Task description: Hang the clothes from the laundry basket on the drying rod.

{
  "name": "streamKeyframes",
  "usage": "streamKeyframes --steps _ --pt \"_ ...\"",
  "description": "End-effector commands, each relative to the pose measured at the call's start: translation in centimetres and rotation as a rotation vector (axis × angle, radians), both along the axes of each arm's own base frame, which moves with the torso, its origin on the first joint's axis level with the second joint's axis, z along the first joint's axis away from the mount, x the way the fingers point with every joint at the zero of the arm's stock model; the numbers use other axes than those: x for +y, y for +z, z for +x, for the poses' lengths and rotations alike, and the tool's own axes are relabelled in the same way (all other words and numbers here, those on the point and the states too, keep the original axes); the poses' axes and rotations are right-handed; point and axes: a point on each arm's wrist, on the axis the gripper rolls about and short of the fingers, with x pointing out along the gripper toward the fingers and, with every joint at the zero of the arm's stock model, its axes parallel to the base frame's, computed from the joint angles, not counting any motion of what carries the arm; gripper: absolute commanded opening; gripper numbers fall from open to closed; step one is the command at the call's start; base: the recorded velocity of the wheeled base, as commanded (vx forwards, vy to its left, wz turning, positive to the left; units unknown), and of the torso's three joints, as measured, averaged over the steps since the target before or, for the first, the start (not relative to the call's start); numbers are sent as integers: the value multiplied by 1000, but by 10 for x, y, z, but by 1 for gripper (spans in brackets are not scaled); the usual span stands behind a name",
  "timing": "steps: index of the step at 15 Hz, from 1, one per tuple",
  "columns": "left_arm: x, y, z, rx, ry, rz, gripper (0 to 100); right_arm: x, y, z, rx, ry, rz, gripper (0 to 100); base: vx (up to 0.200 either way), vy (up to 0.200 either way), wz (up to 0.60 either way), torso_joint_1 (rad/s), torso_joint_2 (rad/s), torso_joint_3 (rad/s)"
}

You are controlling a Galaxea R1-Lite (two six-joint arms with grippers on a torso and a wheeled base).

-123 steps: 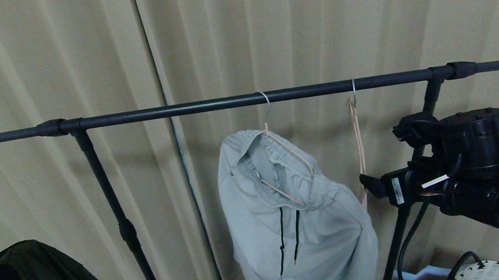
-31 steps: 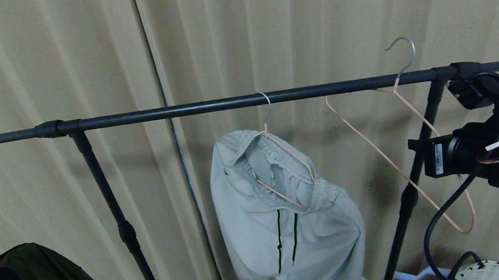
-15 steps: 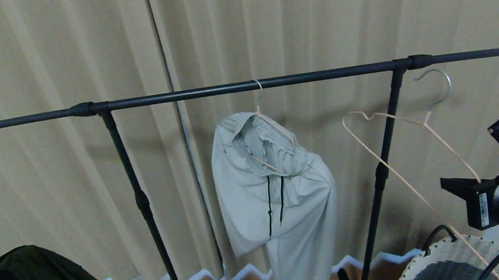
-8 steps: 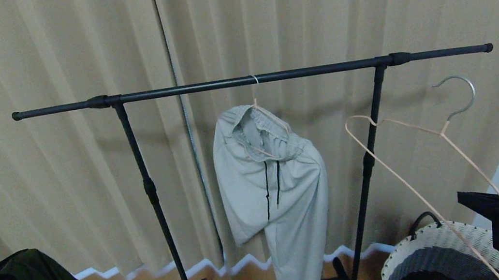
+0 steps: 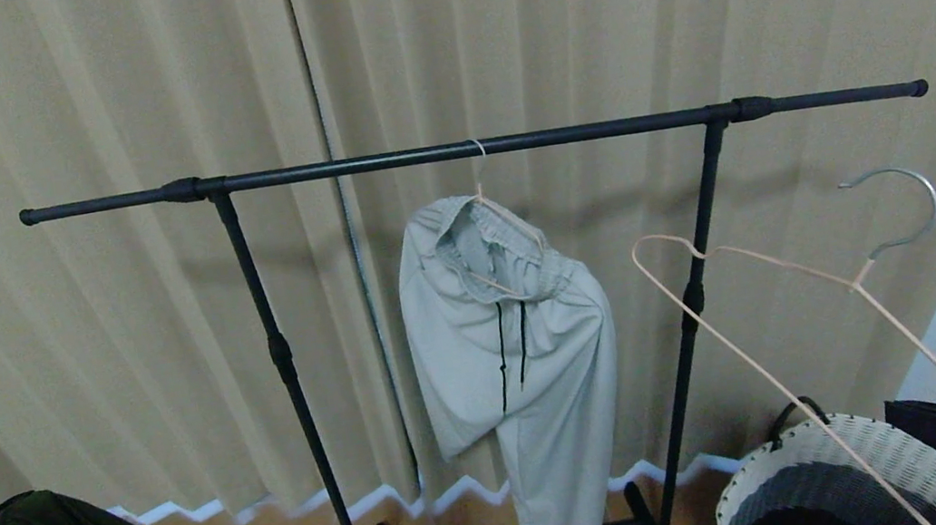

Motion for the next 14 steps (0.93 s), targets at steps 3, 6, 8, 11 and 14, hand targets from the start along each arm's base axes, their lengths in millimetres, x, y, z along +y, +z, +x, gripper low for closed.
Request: streamKeyframes --steps 3,6,8,11,14 --pt "4 8 11 7 74 5 0 -5 3 -17 -66 46 36 0 0 0 0 0 0 0" --pt "2 13 28 47 73 14 0 -5 -3 -18 -41 83 16 0 0 0 0 0 0 0" --pt "1 11 43 102 74 23 0 -4 -3 -19 -40 138 40 0 0 0 0 0 0 0" --pt "-3 10 76 183 113 42 0 6 4 -11 -14 291 89 0 0 0 0 0 0 0" --pt "-14 18 104 207 105 5 0 24 13 2 18 395 93 0 0 0 0 0 0 0"
